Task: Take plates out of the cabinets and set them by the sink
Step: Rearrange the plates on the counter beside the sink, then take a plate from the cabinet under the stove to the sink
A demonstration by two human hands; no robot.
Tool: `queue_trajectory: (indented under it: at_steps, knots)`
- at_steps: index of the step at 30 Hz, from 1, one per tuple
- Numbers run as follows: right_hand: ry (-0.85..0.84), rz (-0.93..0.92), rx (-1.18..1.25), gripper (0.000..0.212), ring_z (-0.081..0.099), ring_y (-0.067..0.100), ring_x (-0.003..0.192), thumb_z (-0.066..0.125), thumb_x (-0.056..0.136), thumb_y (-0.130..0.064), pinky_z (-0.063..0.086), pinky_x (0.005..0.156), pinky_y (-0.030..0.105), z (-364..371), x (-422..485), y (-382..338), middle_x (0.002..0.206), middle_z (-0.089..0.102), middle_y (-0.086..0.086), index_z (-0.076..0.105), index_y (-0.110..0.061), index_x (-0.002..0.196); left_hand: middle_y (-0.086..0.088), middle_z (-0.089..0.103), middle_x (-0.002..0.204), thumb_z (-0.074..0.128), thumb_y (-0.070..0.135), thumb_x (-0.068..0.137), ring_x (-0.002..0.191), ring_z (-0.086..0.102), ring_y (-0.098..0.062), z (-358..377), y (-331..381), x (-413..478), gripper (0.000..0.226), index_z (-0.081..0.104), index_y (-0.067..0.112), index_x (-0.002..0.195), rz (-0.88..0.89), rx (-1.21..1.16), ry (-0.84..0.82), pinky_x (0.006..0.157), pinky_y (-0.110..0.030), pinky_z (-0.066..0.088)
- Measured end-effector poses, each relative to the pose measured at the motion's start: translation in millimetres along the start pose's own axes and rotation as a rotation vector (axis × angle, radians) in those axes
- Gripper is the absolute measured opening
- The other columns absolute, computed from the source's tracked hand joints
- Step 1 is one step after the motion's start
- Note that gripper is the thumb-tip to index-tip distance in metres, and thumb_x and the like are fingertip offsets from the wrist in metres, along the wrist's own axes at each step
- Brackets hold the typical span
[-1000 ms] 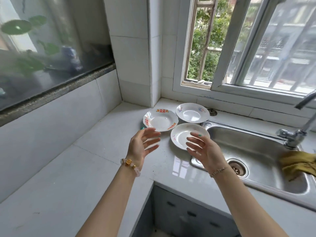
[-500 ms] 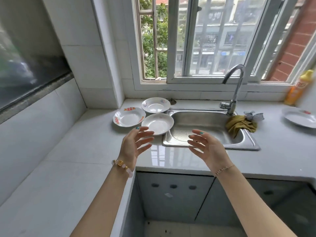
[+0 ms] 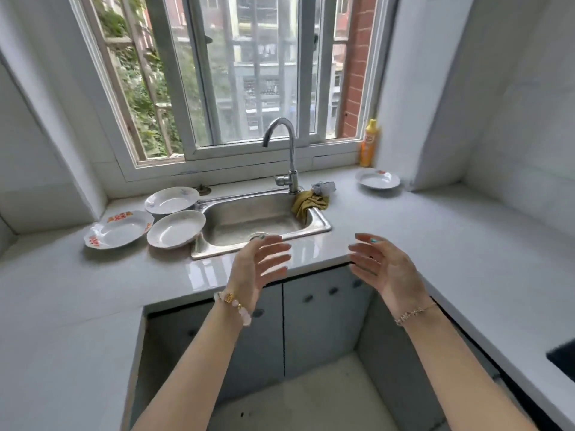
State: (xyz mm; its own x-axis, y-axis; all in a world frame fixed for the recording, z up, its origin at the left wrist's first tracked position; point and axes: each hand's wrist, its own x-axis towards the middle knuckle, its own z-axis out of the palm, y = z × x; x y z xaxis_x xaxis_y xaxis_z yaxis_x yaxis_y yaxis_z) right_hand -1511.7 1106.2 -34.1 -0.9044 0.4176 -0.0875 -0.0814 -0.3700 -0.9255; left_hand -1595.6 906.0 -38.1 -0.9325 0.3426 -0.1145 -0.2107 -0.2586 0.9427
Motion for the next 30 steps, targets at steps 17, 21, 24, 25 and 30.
queue_trajectory:
  at_steps: [17, 21, 24, 25, 30]
  knots:
    - [0.695, -0.262, 0.028, 0.025, 0.066, 0.016, 0.080, 0.042, 0.096, -0.013, 0.053, 0.077, 0.031, -227, -255, -69, 0.082, 0.070, 0.003, 0.067, -0.012, 0.097, -0.005, 0.073, 0.092, 0.039, 0.029, 0.096, 0.081, 0.069, -0.020, 252, -81, -137, 0.032, 0.065, 0.011, 0.100, -0.184, 0.091, -0.679, 0.074, -0.032, 0.054]
    - [0.892, -0.281, 0.040, 0.027, 0.066, 0.016, 0.082, 0.040, 0.097, -0.013, 0.053, 0.077, 0.031, -261, -325, -61, 0.087, 0.070, 0.004, 0.066, -0.012, 0.099, -0.006, 0.073, 0.093, 0.039, 0.028, 0.096, 0.086, 0.068, -0.023, 300, -114, -178, 0.032, 0.065, 0.011, 0.100, -0.291, 0.123, -0.828, 0.089, -0.042, 0.050]
    - [1.019, -0.280, 0.058, 0.028, 0.065, 0.017, 0.083, 0.038, 0.097, -0.013, 0.052, 0.079, 0.033, -273, -367, -46, 0.087, 0.069, 0.005, 0.066, -0.012, 0.098, -0.004, 0.073, 0.089, 0.038, 0.026, 0.097, 0.082, 0.069, -0.021, 321, -139, -208, 0.031, 0.065, 0.011, 0.097, -0.371, 0.154, -0.922, 0.090, -0.041, 0.049]
    - [1.056, -0.277, 0.064, 0.028, 0.065, 0.017, 0.083, 0.038, 0.097, -0.012, 0.052, 0.079, 0.033, -276, -379, -40, 0.088, 0.069, 0.005, 0.066, -0.012, 0.098, -0.003, 0.073, 0.089, 0.038, 0.026, 0.097, 0.083, 0.069, -0.020, 327, -147, -216, 0.030, 0.065, 0.011, 0.098, -0.390, 0.170, -0.948, 0.090, -0.040, 0.050]
    - [1.188, -0.234, 0.119, 0.026, 0.066, 0.018, 0.078, 0.040, 0.096, -0.011, 0.054, 0.074, 0.029, -282, -420, -4, 0.086, 0.069, 0.007, 0.066, -0.012, 0.097, -0.003, 0.072, 0.090, 0.040, 0.024, 0.096, 0.084, 0.068, -0.019, 345, -185, -247, 0.027, 0.064, 0.012, 0.101, -0.514, 0.216, -1.021, 0.087, -0.038, 0.052]
